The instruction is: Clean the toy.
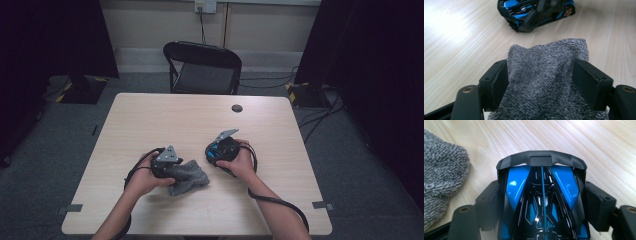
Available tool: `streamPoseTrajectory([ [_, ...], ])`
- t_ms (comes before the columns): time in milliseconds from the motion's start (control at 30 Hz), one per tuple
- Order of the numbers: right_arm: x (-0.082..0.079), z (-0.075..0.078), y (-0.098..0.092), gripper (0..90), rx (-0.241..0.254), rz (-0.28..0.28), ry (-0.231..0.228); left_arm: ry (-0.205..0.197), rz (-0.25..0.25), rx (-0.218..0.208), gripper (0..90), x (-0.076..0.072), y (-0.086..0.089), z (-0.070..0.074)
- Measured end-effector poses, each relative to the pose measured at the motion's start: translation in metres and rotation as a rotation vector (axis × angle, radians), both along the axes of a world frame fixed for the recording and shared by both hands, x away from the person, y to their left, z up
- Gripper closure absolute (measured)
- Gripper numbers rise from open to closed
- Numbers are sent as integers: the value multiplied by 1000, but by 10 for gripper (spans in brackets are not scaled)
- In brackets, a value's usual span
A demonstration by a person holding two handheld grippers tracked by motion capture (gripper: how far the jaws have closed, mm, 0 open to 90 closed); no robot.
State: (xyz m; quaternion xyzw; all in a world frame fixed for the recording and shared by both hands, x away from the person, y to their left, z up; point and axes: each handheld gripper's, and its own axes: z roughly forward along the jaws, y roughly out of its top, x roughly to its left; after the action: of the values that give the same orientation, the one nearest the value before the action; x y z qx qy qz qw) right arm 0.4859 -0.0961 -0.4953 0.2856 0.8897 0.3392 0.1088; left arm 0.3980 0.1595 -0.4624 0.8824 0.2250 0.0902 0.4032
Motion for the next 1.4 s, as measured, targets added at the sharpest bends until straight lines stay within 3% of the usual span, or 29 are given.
streamPoseTrajectory([
  [133,0,1,-1,257,-3,-12,-1,0,-16,11,307,0,-2,-2],
  [667,-7,26,-21,258,108,-12,11,28,-92,119,353,1,-8,-22],
  [733,-7,30,-23,258,112,-6,8,35,-85,127,417,0,-8,-22],
  [867,-8,34,-23,258,117,-2,12,44,-39,137,683,-1,-9,-19],
  [933,-10,34,-22,258,122,4,15,74,-7,117,746,-1,-9,-18],
  [1033,-13,34,-22,258,129,14,21,115,41,39,777,3,-3,-14],
  [1067,-14,34,-22,258,125,18,20,99,77,-16,778,6,2,-10],
  [1233,-19,39,-21,258,122,49,20,-1,245,-137,779,22,21,13],
  [1333,-20,44,-21,258,141,60,24,-26,304,-158,779,36,22,23],
  [1400,-23,48,-20,258,155,71,22,-9,325,-162,781,46,18,30],
])
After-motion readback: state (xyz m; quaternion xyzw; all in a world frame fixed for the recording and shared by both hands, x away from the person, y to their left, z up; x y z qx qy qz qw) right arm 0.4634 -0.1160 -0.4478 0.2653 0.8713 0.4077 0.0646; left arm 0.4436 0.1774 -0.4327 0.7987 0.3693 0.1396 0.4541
